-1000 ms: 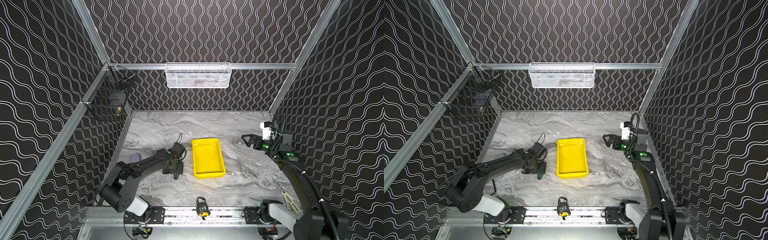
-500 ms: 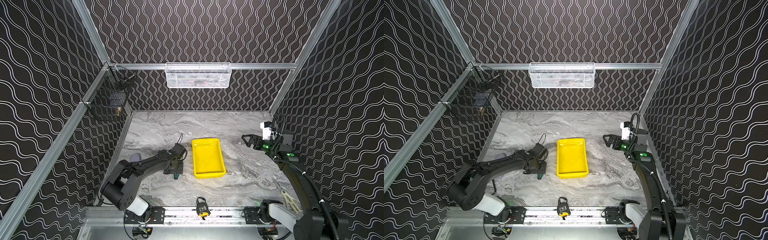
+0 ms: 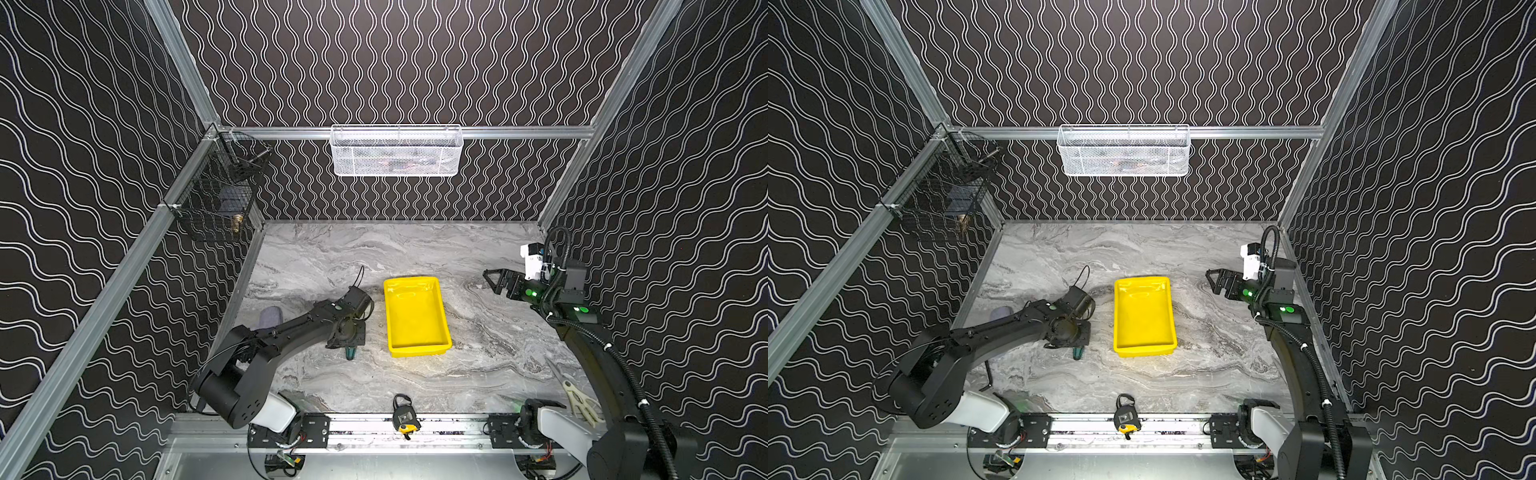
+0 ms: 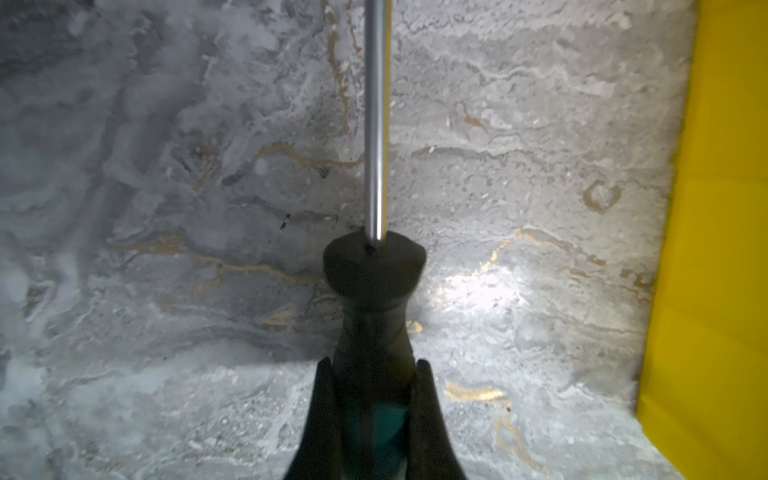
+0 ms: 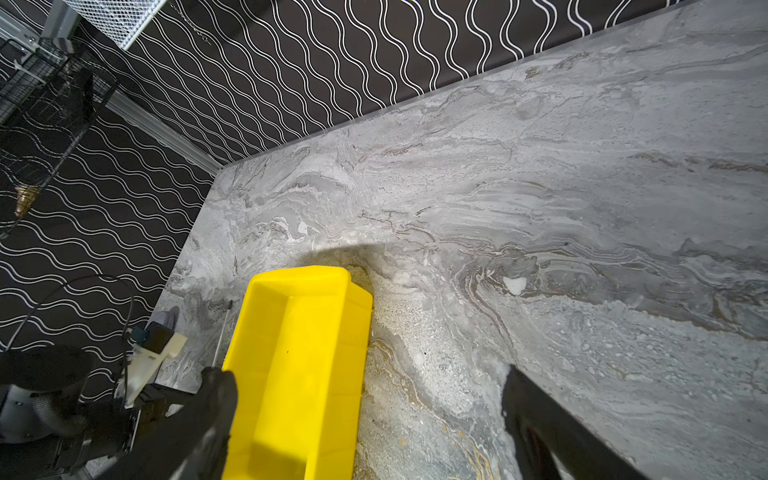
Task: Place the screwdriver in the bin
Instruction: 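Close the left gripper on the green-and-black screwdriver handle, then lift the screwdriver with the left gripper and carry it over the yellow tray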
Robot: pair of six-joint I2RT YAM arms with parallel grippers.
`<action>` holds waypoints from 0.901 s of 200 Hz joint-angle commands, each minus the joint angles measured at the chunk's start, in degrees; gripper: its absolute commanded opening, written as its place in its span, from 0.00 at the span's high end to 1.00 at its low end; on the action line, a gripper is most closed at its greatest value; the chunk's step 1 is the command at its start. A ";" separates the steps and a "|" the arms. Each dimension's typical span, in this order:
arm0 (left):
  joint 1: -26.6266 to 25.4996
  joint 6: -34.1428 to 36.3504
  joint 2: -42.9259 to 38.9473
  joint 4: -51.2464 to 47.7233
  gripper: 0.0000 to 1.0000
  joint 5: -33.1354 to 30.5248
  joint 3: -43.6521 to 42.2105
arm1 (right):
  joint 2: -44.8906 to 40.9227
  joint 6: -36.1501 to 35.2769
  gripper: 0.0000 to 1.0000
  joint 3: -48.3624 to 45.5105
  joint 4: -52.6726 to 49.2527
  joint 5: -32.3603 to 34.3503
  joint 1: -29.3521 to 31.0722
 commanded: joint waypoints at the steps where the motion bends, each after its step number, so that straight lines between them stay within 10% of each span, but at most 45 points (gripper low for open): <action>1: -0.11 -0.64 -1.21 -2.01 1.00 -1.77 1.08 | -0.25 -0.54 0.01 0.15 0.14 -0.37 0.05; 180: -1.37 1.93 -5.26 -14.69 1.00 0.31 14.73 | 0.98 -0.45 0.01 0.67 0.40 -1.54 0.06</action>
